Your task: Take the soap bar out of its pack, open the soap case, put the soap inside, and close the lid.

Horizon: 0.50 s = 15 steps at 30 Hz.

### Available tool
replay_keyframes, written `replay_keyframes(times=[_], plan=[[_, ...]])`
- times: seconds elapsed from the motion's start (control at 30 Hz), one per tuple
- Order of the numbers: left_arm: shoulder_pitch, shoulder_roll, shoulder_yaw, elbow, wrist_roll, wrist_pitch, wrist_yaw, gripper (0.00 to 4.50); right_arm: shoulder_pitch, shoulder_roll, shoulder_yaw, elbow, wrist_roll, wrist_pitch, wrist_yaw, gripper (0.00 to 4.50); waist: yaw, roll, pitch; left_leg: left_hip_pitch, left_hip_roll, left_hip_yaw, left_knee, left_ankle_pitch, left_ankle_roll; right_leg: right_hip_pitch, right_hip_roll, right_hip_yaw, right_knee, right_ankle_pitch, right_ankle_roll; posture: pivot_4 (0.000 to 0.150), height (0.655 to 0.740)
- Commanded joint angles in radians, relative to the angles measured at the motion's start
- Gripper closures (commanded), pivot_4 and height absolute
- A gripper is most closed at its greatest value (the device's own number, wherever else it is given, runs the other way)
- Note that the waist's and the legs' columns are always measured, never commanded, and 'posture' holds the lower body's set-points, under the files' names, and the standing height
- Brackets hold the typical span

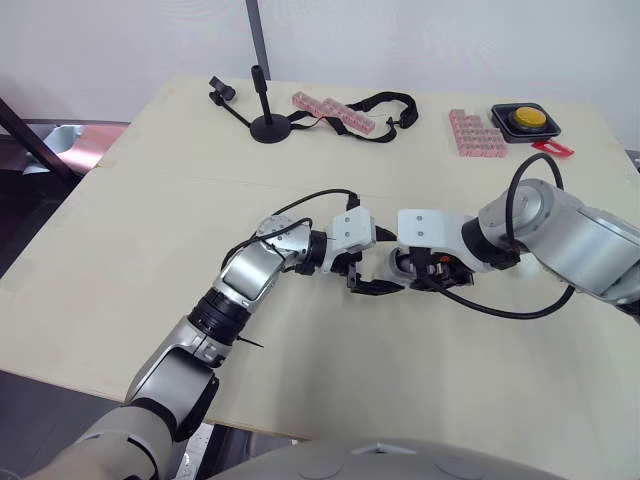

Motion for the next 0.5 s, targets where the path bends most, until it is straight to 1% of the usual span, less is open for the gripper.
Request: replay_keyframes(times=[0.03, 0.5], plan=[[-0.008, 0.001, 0.004, -0.019, 0.003, -0.012, -0.004, 0.01, -0.006, 0.000, -0.038, -0.025, -0.020, -0.009, 0.001, 2.38, 0.000, 0.000, 0.000, 0.000, 0.000, 0.000, 0.000, 0.000, 0.000, 0.000, 0.000, 0.000, 0.000, 0.000, 0.000, 0.150, 0.7343], [-0.012, -0.009, -0.001, -0.013, 0.007, -0.010, -0.013, 0.01, -0.001, 0.009, -0.040, -0.025, -0.023, -0.010, -0.002, 2.38, 0.000, 0.000, 0.000, 0.000, 0.000, 0.000, 0.001, 0.000, 0.000, 0.000, 0.001, 0.002, 0.001, 0.000, 0.000, 0.150, 0.7343]])
